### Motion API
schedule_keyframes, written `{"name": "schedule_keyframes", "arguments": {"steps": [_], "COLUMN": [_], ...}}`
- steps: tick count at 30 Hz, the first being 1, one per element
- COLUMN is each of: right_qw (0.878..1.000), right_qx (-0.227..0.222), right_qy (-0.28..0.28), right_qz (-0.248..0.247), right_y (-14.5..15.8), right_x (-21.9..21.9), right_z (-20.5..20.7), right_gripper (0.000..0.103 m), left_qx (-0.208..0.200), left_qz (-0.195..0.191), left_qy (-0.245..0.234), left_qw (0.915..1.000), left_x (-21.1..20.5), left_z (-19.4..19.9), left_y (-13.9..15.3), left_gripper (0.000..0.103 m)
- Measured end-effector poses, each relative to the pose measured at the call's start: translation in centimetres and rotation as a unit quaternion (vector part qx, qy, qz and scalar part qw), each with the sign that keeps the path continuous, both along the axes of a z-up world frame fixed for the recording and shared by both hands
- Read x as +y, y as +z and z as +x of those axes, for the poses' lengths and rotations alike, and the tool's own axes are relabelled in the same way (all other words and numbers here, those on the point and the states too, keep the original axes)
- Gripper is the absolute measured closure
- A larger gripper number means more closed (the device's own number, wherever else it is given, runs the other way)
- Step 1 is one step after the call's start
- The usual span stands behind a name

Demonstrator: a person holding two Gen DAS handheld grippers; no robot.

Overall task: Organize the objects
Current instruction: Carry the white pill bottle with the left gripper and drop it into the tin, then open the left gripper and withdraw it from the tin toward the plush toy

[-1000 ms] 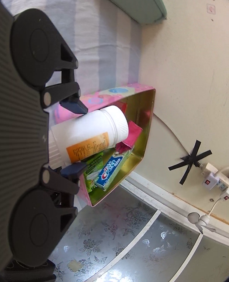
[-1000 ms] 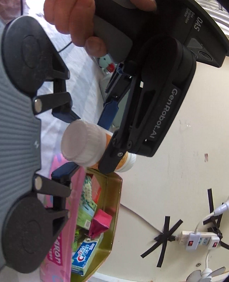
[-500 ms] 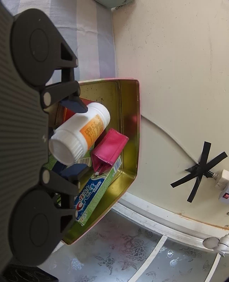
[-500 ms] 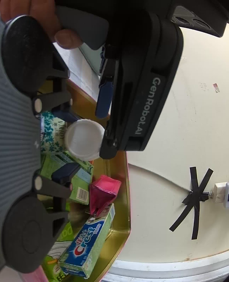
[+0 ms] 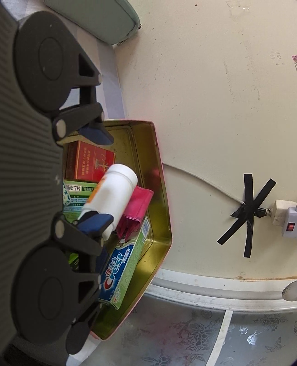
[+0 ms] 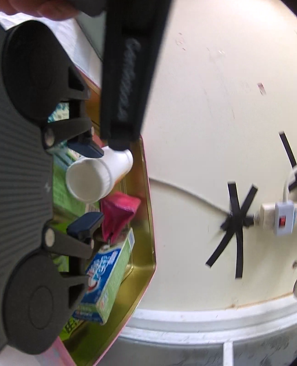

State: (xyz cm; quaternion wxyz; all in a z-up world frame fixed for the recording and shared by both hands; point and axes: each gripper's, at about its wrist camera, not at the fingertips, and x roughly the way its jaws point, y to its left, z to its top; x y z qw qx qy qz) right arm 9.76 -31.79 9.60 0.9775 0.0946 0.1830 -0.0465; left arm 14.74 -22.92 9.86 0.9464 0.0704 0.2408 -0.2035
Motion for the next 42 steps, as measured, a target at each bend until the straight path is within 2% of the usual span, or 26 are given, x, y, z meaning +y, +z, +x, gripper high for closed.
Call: {"name": "schedule_keyframes", "arguments": {"steps": [3,13,25,31,33,42], "right_qw": [1.0,0.999,0.999,0.999,0.999,0.999], "right_qx": [-0.003,0.006,0.02,0.023,0.022,0.017], "right_qy": [-0.006,-0.03,-0.03,-0.03,-0.031,-0.035], "right_qz": [0.024,0.044,0.007,0.001,-0.001,-0.008], "right_y": [0.1,-0.3,-0.8,-0.8,-0.8,-0.7], "right_x": [-1.0,-2.8,-2.1,-1.8,-1.8,-1.5], "right_z": [0.0,0.6,1.2,1.3,1.3,1.1], "right_gripper": [0.047,0.045,0.044,0.043,0.039,0.032], "left_qx": [-0.004,-0.021,-0.003,-0.006,0.0,0.013], "left_qz": [0.011,0.022,0.012,0.009,0.002,-0.017], "left_qy": [0.013,0.058,0.075,0.073,0.074,0.08], "left_qw": [0.9999,0.9978,0.9971,0.9973,0.9972,0.9966], "left_x": [-0.6,-1.4,-0.9,-0.9,-0.7,-0.1], "left_z": [0.1,1.4,2.5,2.4,2.5,2.7], "left_y": [-0.2,-0.9,-2.4,-2.8,-2.9,-3.3], "left_gripper": [0.034,0.03,0.028,0.028,0.028,0.028]}}
